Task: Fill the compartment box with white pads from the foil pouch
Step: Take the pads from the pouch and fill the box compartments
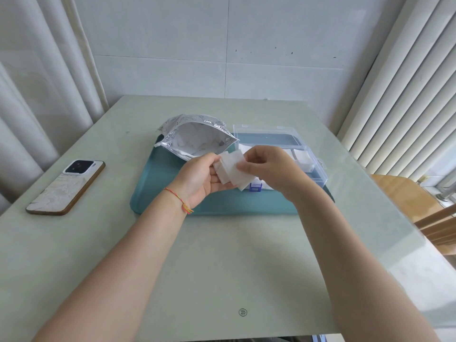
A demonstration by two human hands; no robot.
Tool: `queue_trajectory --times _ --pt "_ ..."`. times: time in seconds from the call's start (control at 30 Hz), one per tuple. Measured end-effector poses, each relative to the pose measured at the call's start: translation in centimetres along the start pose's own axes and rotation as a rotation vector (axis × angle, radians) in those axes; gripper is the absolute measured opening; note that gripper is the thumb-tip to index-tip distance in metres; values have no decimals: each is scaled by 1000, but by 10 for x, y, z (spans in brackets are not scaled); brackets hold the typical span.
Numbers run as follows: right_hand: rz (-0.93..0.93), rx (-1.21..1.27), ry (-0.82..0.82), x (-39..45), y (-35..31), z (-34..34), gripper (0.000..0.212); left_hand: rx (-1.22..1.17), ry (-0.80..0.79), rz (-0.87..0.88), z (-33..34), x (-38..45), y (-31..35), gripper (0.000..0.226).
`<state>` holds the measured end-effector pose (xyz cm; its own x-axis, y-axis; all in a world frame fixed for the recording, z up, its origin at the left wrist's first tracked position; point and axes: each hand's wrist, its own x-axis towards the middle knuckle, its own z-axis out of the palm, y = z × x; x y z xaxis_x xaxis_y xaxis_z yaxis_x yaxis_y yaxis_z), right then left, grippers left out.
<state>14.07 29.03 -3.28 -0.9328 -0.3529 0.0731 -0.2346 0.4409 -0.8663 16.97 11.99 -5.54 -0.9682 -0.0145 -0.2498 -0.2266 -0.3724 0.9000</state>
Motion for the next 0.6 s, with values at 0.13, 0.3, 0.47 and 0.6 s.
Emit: queue_trajectory --times 0.13,0.3,0.47,0.6 --pt "-37 -201 48 1 0 4 11 0 13 21 1 0 0 24" --pt "-22 -177 65 2 1 0 17 -26 13 17 0 1 -1 28" --pt "2 -46 143 4 3 -8 15 -19 66 42 -2 1 1 31" --pt "12 274 113 1 0 -9 11 39 46 46 0 1 0 32"
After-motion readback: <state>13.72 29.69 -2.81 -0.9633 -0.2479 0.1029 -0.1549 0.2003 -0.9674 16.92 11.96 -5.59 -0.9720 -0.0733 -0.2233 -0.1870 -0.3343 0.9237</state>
